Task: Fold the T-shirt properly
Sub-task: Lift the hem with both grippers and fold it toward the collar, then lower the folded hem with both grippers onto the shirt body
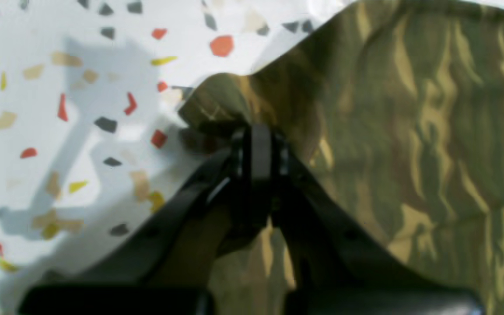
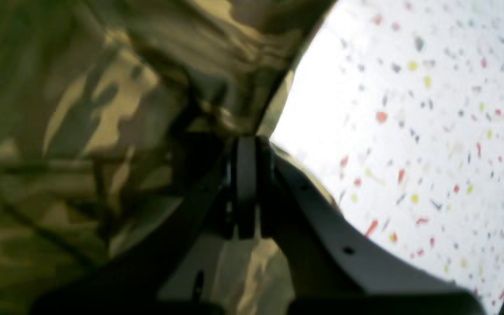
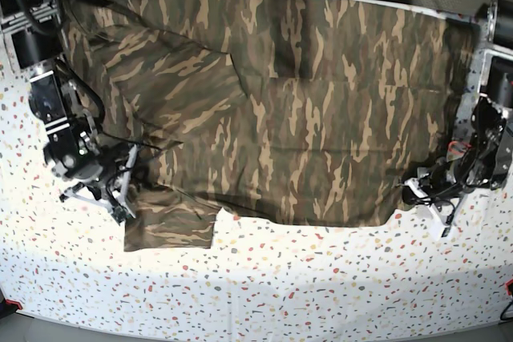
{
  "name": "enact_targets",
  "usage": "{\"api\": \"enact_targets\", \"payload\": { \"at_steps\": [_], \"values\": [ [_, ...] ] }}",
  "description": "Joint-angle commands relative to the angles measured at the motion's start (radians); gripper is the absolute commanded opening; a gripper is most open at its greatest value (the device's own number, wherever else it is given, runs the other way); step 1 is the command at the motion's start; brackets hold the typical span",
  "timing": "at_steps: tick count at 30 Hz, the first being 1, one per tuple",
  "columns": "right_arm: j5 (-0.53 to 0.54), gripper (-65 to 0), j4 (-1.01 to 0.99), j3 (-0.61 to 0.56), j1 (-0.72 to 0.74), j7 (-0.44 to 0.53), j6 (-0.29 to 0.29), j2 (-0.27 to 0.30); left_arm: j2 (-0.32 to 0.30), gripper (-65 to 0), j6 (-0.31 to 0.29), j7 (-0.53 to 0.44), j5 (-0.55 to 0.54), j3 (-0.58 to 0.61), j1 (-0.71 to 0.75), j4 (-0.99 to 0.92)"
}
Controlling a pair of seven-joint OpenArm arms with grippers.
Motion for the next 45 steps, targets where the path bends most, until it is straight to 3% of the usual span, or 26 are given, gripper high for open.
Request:
{"api": "enact_targets", "payload": {
  "at_steps": [1, 7, 12, 20, 31, 45],
  "values": [
    [-0.010, -65.0, 0.044, 0.027, 0.000, 0.010, -0.007, 0.022, -0.035, -65.0, -0.006, -0.023, -0.009, -0.008, -0.013, 0.054],
    [-0.013, -65.0, 0.212, 0.200, -0.152, 0.010, -0.009, 0.025, -0.109, -65.0, -0.006, 0.010, -0.010, -0.062, 0.079, 0.237],
    [-0.013, -65.0, 0.353, 0.315, -0.278, 0.010, -0.008, 0.025, -0.111, -65.0, -0.006, 0.055, -0.044, -0.206, 0.154, 0.326],
    [-0.014, -65.0, 0.484, 0.404, -0.395, 0.010, -0.008, 0.025, -0.111, -65.0, -0.006, 0.111, -0.059, -0.358, 0.279, 0.445],
    [-0.017, -65.0, 0.515, 0.436, -0.427, -0.014, -0.006, 0.025, -0.116, -65.0, -0.007, 0.115, -0.055, -0.414, 0.389, 0.547],
    [-0.055, -65.0, 0.579, 0.436, -0.479, -0.068, -0.005, 0.025, -0.116, -65.0, -0.006, 0.221, -0.055, -0.414, 0.411, 0.578]
  ]
}}
